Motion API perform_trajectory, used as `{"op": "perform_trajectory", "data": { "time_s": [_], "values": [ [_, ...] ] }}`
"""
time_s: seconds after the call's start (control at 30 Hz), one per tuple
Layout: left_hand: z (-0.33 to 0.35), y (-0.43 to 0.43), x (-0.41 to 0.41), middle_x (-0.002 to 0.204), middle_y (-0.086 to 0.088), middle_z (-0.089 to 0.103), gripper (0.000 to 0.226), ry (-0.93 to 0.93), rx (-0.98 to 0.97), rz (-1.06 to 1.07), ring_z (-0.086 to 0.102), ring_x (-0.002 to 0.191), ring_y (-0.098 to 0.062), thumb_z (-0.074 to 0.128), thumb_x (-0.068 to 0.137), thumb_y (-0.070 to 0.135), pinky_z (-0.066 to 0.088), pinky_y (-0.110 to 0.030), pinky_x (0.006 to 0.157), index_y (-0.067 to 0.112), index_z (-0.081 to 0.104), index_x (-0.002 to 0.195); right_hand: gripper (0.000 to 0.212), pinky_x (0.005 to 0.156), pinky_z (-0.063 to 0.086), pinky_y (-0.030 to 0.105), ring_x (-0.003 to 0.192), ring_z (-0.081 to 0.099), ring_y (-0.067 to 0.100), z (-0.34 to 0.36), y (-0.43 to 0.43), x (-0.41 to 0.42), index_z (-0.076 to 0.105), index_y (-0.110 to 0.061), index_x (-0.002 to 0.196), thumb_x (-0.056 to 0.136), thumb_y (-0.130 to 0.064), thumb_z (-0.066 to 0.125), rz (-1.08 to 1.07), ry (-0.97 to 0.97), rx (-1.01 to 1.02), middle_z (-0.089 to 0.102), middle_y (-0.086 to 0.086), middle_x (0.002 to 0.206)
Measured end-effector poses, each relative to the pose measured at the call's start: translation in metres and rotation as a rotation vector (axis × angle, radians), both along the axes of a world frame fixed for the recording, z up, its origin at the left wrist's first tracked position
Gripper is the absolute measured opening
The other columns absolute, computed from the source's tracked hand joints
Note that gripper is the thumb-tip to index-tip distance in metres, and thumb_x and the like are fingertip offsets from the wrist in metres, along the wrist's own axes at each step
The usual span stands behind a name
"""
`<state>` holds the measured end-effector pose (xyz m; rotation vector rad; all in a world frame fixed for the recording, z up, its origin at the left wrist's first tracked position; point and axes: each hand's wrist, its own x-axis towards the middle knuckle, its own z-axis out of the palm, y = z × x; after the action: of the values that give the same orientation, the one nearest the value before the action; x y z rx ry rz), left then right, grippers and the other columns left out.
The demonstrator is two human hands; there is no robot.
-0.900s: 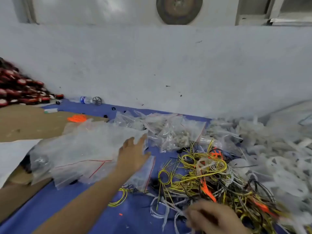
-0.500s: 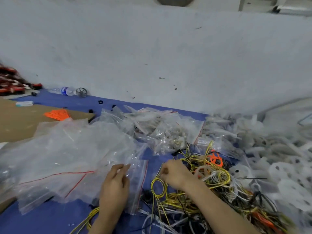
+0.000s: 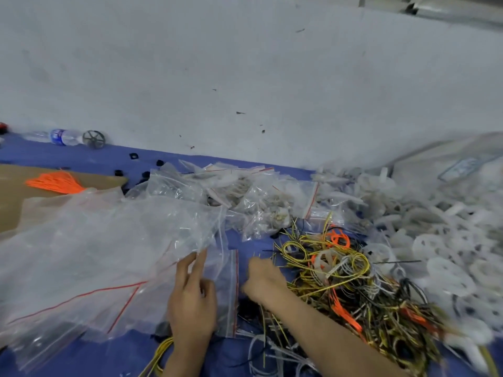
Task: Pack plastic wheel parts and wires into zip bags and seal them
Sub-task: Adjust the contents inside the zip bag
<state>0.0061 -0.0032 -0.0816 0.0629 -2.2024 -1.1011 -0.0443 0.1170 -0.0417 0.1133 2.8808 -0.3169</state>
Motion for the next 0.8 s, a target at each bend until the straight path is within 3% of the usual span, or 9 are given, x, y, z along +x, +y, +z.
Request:
{"op": "perform_trajectory", "data": {
  "time_s": [0.07, 0.17, 0.27, 0.37, 0.47, 0.53, 0.6, 0.7, 0.8],
  "values": [
    [0.0, 0.0, 0.001, 0.119, -0.014, 0.058, 0.06, 0.008, -0.003, 0.002, 0.061, 0.067, -0.029, 0.063, 0.069, -0.019, 0.041, -0.029, 0.059, 0.01, 0.064, 0.121, 0.021, 0.077, 0.047, 0.03, 0.103, 0.061, 0.026, 0.01, 0.005, 0.003, 0.062, -0.012, 0.105, 0.085, -0.019, 0.061, -0.097, 0.093, -0.24, 0.062, 0.009, 0.11],
    [-0.001, -0.001, 0.003, 0.119, -0.012, 0.057, 0.06, 0.023, 0.013, 0.005, 0.06, 0.066, -0.027, 0.062, 0.069, -0.018, 0.039, -0.029, 0.062, 0.012, 0.064, 0.121, 0.012, 0.057, 0.045, 0.026, 0.06, 0.061, 0.018, 0.04, 0.019, 0.01, 0.066, -0.008, 0.089, 0.085, -0.006, 0.054, -0.305, 0.209, -0.921, 0.065, 0.01, 0.072],
    [-0.001, 0.0, 0.003, 0.118, -0.011, 0.056, 0.06, 0.019, 0.022, 0.002, 0.06, 0.067, -0.031, 0.061, 0.07, -0.018, 0.039, -0.03, 0.063, 0.013, 0.064, 0.121, 0.022, 0.051, 0.047, 0.022, 0.046, 0.057, 0.016, 0.078, 0.044, 0.021, 0.064, -0.008, 0.09, 0.087, 0.005, 0.046, -0.448, 0.085, -1.548, 0.061, 0.012, 0.07],
    [0.001, 0.002, 0.004, 0.119, -0.013, 0.055, 0.06, 0.025, 0.024, -0.022, 0.054, 0.062, -0.027, 0.06, 0.072, -0.018, 0.039, -0.031, 0.061, 0.013, 0.062, 0.123, 0.022, 0.055, 0.048, 0.024, 0.046, 0.054, 0.014, 0.117, 0.083, 0.037, 0.064, -0.007, 0.093, 0.089, 0.003, 0.045, -0.459, 0.002, -1.777, 0.068, 0.01, 0.076],
    [0.0, 0.002, 0.005, 0.118, -0.016, 0.055, 0.059, 0.033, 0.007, -0.028, 0.053, 0.064, -0.025, 0.06, 0.072, -0.018, 0.039, -0.031, 0.062, 0.01, 0.062, 0.123, 0.018, 0.052, 0.047, 0.021, 0.043, 0.049, 0.01, 0.165, 0.121, 0.051, 0.064, -0.005, 0.093, 0.081, 0.002, 0.053, -0.395, 0.209, -1.908, 0.07, 0.009, 0.084],
    [-0.001, 0.002, 0.003, 0.119, -0.017, 0.055, 0.057, 0.021, 0.01, -0.023, 0.06, 0.069, -0.032, 0.06, 0.072, -0.018, 0.041, -0.032, 0.065, 0.009, 0.062, 0.123, 0.018, 0.054, 0.048, 0.019, 0.042, 0.047, 0.009, 0.196, 0.144, 0.06, 0.066, -0.006, 0.091, 0.076, -0.002, 0.057, -0.311, 0.392, -1.906, 0.072, 0.009, 0.085],
    [-0.003, 0.002, 0.003, 0.118, -0.017, 0.055, 0.057, 0.019, -0.008, -0.018, 0.061, 0.069, -0.035, 0.061, 0.073, -0.017, 0.041, -0.033, 0.065, 0.009, 0.062, 0.123, 0.015, 0.054, 0.047, 0.018, 0.042, 0.045, 0.009, 0.218, 0.162, 0.069, 0.068, -0.008, 0.09, 0.083, -0.005, 0.055, -0.234, 0.575, -1.699, 0.074, 0.008, 0.087],
    [-0.002, 0.004, 0.004, 0.117, -0.017, 0.055, 0.057, 0.025, -0.025, -0.02, 0.061, 0.069, -0.036, 0.061, 0.072, -0.018, 0.04, -0.032, 0.064, 0.009, 0.063, 0.122, 0.016, 0.049, 0.041, 0.017, 0.046, 0.043, 0.011, 0.221, 0.175, 0.076, 0.072, -0.012, 0.085, 0.085, -0.004, 0.058, -0.156, 0.769, -1.07, 0.075, 0.001, 0.082],
    [0.0, 0.004, 0.005, 0.118, -0.018, 0.055, 0.056, 0.025, -0.012, -0.024, 0.058, 0.069, -0.032, 0.059, 0.074, -0.018, 0.038, -0.032, 0.066, 0.008, 0.062, 0.123, 0.016, 0.049, 0.038, 0.006, 0.048, 0.053, -0.004, 0.184, 0.172, 0.087, 0.073, -0.02, 0.088, 0.086, -0.009, 0.062, 0.013, 0.618, -0.478, 0.068, -0.017, 0.076]
  ]
}}
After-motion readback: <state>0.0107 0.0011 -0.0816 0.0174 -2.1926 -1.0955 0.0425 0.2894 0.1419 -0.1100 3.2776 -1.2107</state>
